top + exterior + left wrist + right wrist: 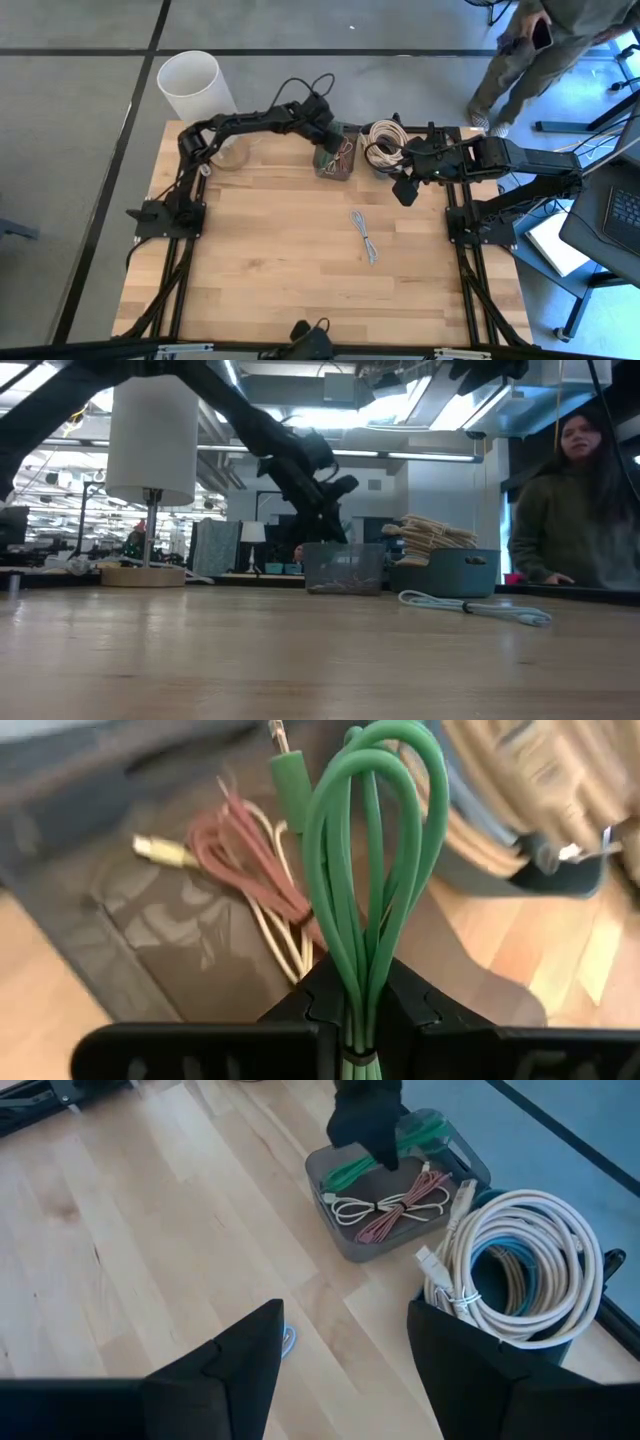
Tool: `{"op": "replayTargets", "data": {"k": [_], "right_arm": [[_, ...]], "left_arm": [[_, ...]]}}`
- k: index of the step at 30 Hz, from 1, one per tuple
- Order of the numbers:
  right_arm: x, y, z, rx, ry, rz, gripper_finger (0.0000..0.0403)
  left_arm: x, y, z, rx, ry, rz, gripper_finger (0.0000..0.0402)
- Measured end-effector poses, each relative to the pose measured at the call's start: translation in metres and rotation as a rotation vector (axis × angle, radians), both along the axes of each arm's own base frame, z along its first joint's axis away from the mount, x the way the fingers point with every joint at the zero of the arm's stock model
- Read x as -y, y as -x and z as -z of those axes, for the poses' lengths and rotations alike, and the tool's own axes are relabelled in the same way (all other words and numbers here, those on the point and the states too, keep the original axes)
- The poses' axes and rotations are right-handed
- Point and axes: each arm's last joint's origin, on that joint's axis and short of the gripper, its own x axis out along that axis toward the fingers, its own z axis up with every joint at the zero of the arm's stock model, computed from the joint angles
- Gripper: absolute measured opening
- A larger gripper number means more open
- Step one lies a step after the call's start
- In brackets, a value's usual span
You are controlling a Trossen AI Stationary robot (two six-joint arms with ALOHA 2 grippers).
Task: Pick & Place USB Port
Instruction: Put the green charger cable into the black transparent bin
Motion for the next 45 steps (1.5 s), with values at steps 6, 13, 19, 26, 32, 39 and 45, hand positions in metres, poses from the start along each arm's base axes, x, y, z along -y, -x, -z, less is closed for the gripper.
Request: {"op": "replayTargets", "data": {"k": [6,13,19,26,32,39,45], "right_arm": [[0.000,0.000,0.000,-0.001,-0.005,-0.006,0.0218],[0.000,0.000,0.000,-0.001,-0.006,-0.006,0.0218],[-0.001,0.000,0.000,-0.002,-0.021,-0.018,0.0218],[-0.002,0.000,0.000,-0.002,-0.038,-0.031,0.0218],[-0.002,0.000,0.000,-0.002,-0.037,-0.031,0.0218],[-0.002,0.000,0.001,-0.003,-0.039,-0.033,0.0218],[-0.003,0.000,0.001,-0.003,-0.050,-0.040,0.0218]], "left_arm": [[-0.001,0.000,0.011,-0.040,0.040,-0.042,0.0021],[-0.011,0.007,0.013,-0.038,0.099,-0.153,0.0021],[-0.015,0.004,0.031,-0.046,0.159,-0.159,0.0020],[-0.011,-0.002,0.050,-0.062,0.198,-0.142,0.0020],[-0.013,-0.003,0.046,-0.047,0.180,-0.123,0.0033],[-0.018,-0.012,0.026,0.008,0.128,-0.091,0.0092],[-0.021,-0.015,0.015,0.025,0.106,-0.079,0.0132]]}}
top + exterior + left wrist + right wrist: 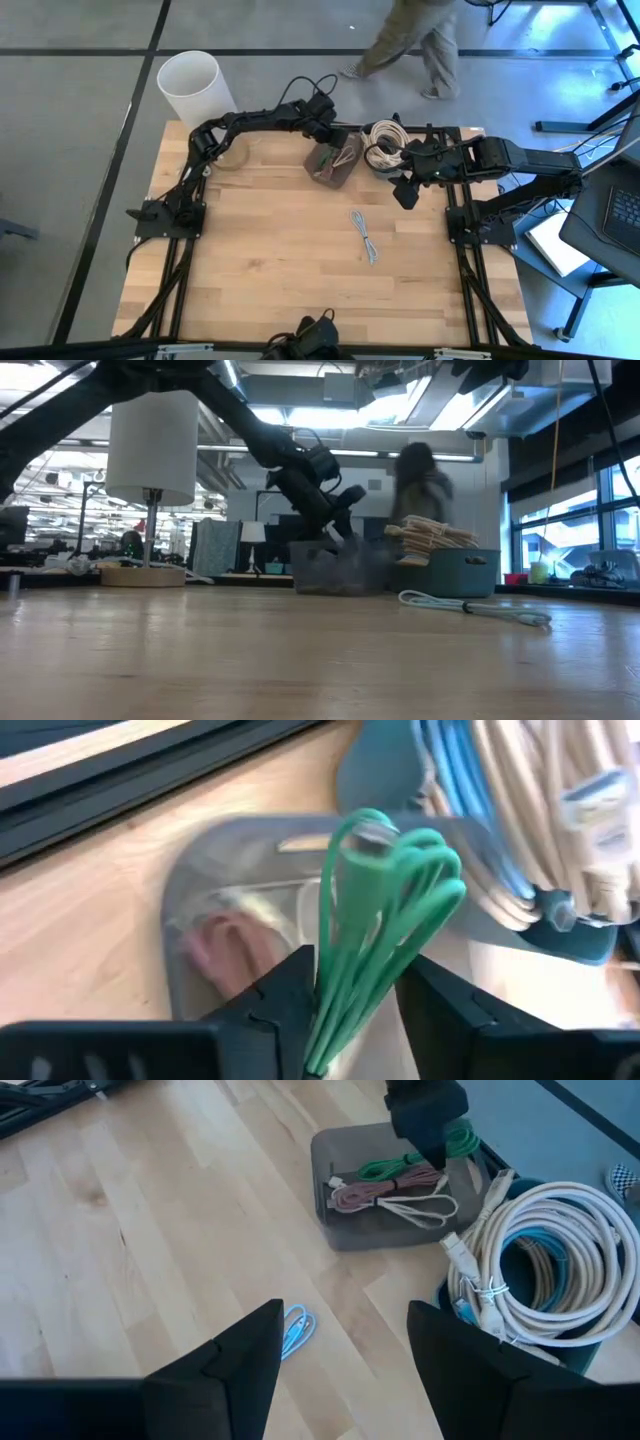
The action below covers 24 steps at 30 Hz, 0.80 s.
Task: Pick & Place USB Port
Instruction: Put the green charger cable into the black transparent bin, then put the light blue charger cable into the black transparent bin
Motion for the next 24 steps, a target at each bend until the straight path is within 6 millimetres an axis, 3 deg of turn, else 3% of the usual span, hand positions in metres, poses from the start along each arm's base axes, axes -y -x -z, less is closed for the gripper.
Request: {"op": "replayTargets", "data": {"k": [9,16,24], "right_arm": [[0.000,0.000,0.000,-0.001,0.000,-0.004,0.0218],[0.000,0.000,0.000,-0.002,0.000,-0.004,0.0218],[0.000,0.000,0.000,-0.006,0.003,-0.007,0.0218]], "left_arm": [[0.003,0.002,0.001,-0.027,0.036,0.017,0.0174],[0.004,0.002,-0.001,-0.007,0.057,0.049,0.0182],[0.007,0.008,-0.040,0.059,-0.054,0.070,0.0183]]}}
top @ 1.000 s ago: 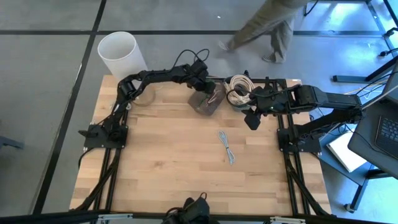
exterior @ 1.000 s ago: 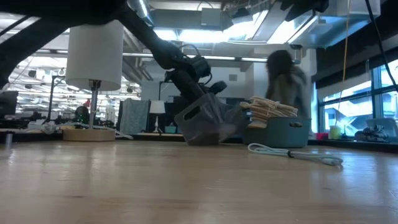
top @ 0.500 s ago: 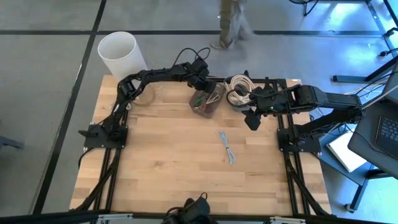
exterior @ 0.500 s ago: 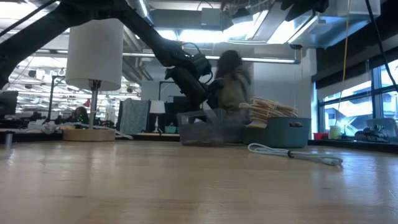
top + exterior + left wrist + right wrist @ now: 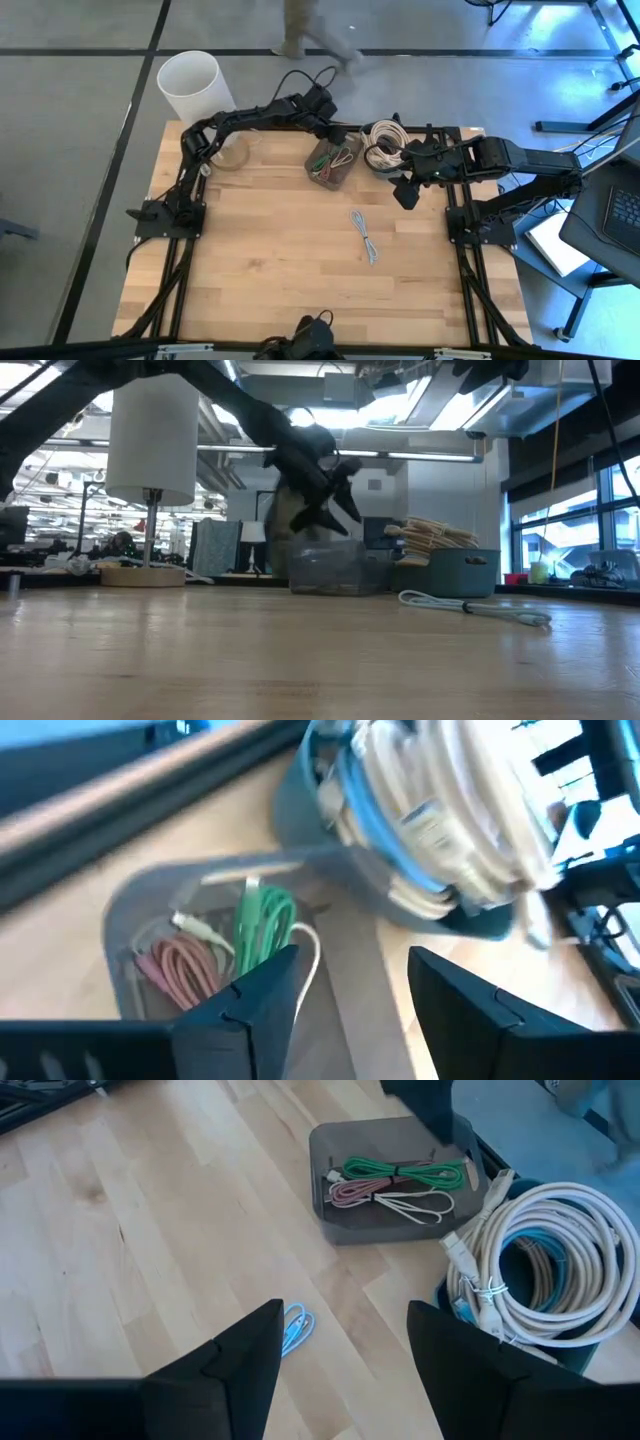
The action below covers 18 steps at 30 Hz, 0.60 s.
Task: Pick & Place USB Port
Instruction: Put the light blue charger cable into the black transparent bin
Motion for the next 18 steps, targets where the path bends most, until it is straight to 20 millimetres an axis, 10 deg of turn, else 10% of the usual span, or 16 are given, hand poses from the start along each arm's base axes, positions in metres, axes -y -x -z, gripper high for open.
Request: {"op": "replayTargets", "data": {"k": [9,18], "right_arm": [[0.000,0.000,0.000,-0.006,0.015,-0.020,0.0218],[0.001,-0.003,-0.003,0.029,0.027,-0.029,0.0218]], "left_arm": [[0.028,0.031,-0.102,0.179,-0.207,0.086,0.0183],[0.112,0.079,-0.212,0.423,-0.457,0.247,0.0183]]}}
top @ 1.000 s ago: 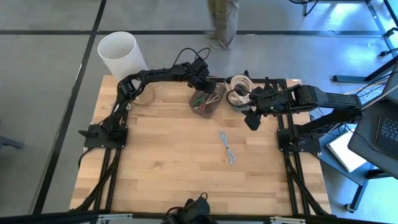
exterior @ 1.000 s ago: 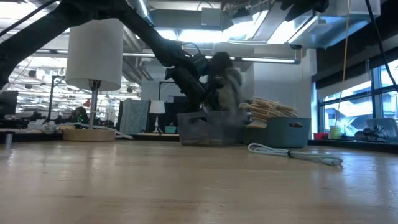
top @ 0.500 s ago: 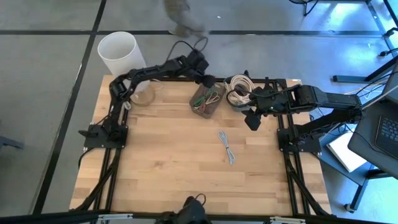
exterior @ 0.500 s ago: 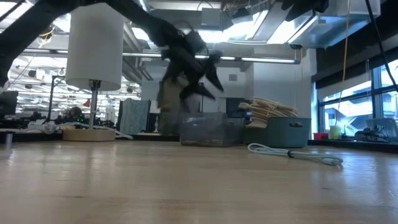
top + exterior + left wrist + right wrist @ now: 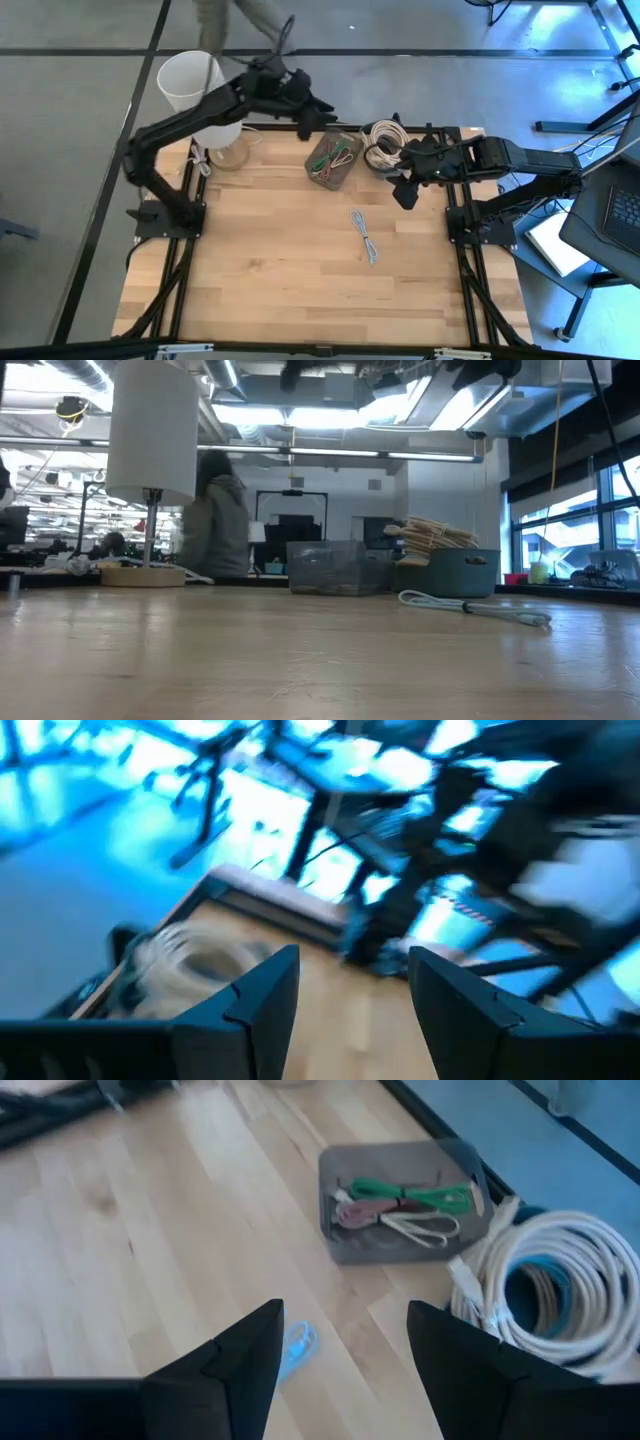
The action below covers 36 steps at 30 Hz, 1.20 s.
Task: Pick & Place USB Port
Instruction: Put the light blue charger cable into the black transparent bin
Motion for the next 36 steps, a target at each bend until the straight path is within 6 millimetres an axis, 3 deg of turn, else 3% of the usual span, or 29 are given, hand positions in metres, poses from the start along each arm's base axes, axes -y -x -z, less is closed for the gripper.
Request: {"op": "replayTargets", "data": {"k": [6,11,15,22,31,36], "right_arm": [[-0.001,-0.004,-0.003,0.066,-0.036,0.012,0.0218],[-0.007,-0.007,0.004,0.032,-0.163,-0.020,0.0218],[-0.019,-0.010,0.027,-0.045,-0.260,-0.063,0.0218],[-0.029,-0.012,0.088,-0.164,-0.378,0.078,0.0218],[-0.030,-0.029,0.155,0.066,-0.568,0.193,0.0218],[-0.028,-0.021,0.185,0.028,-0.638,0.261,0.0218]], "left_arm": [[0.055,0.024,-0.034,0.084,-0.090,0.139,0.0183],[0.088,0.038,-0.039,0.041,-0.076,0.237,0.0183],[0.104,0.045,-0.039,-0.003,-0.058,0.288,0.0182],[0.110,0.051,-0.020,-0.228,-0.055,0.164,0.0182],[0.107,0.056,-0.012,-0.341,-0.095,0.022,0.0182],[0.106,0.057,-0.011,-0.359,-0.130,-0.006,0.0182]]}}
